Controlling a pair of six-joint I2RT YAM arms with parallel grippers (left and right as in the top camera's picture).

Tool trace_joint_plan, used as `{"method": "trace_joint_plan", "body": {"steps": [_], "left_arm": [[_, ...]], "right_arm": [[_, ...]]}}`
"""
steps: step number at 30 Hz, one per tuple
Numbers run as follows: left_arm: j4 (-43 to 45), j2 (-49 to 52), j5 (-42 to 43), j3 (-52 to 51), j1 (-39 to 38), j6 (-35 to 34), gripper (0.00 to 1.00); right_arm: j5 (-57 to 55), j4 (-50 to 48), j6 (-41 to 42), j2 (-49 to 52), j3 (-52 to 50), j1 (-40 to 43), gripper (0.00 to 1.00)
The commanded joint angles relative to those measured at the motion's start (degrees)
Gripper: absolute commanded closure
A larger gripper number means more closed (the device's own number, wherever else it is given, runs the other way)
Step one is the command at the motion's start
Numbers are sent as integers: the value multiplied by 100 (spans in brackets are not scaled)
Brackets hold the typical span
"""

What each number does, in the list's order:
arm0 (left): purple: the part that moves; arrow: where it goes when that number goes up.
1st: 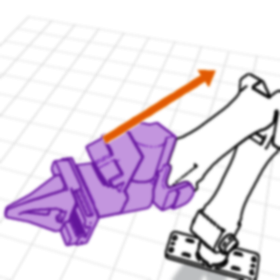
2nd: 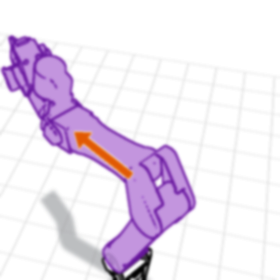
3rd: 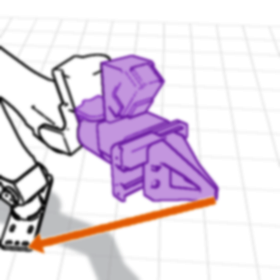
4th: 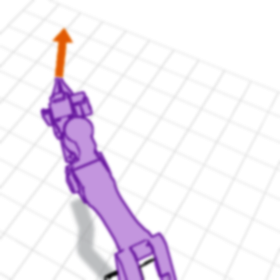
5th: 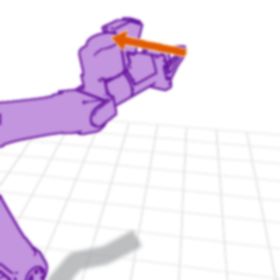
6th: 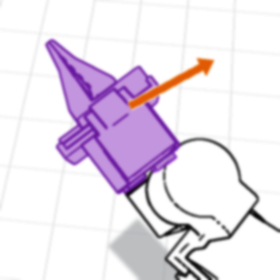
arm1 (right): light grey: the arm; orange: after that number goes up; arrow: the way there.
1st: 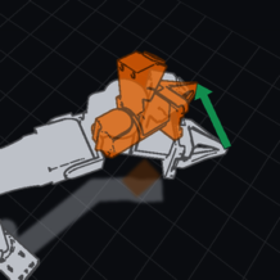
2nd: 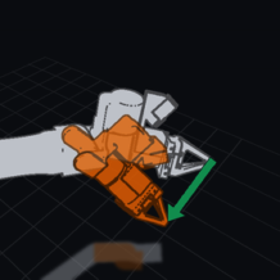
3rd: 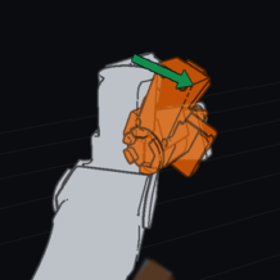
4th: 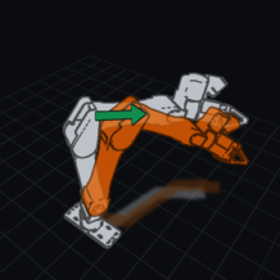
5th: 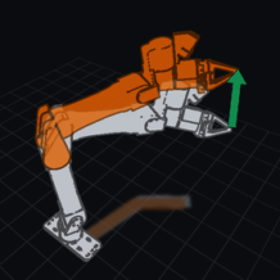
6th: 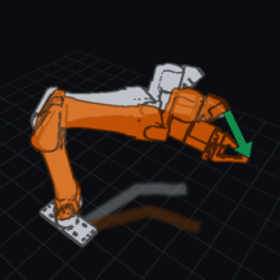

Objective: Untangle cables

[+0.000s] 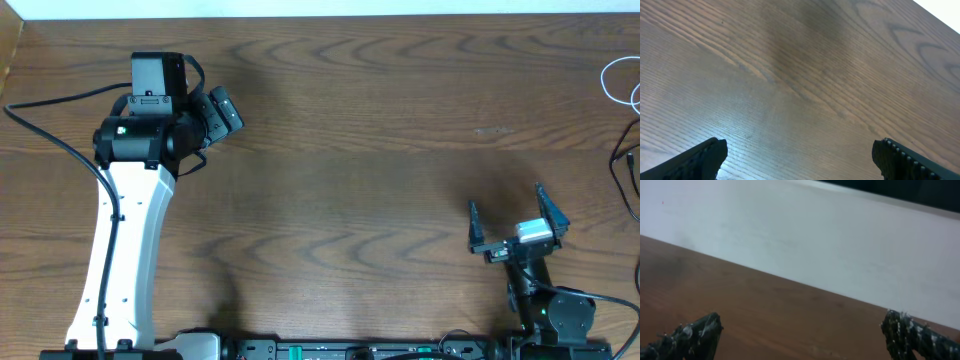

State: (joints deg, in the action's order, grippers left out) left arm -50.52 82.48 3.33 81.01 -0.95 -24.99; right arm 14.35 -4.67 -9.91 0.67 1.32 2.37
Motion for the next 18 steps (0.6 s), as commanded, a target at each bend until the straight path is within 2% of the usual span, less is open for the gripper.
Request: {"method": "trace_joint_plan", "body": {"steps": [1,3,18], "left_arm": [[2,26,11,-17,13,79,2],[2,26,11,-17,13,79,2],[2,26,11,-17,13,79,2]], "right_arm": [[13,356,61,-39,-101,-17,1],[-44,828,101,-37,-96,-17,1],[-68,789,173,-28,-98,-17,1]]}}
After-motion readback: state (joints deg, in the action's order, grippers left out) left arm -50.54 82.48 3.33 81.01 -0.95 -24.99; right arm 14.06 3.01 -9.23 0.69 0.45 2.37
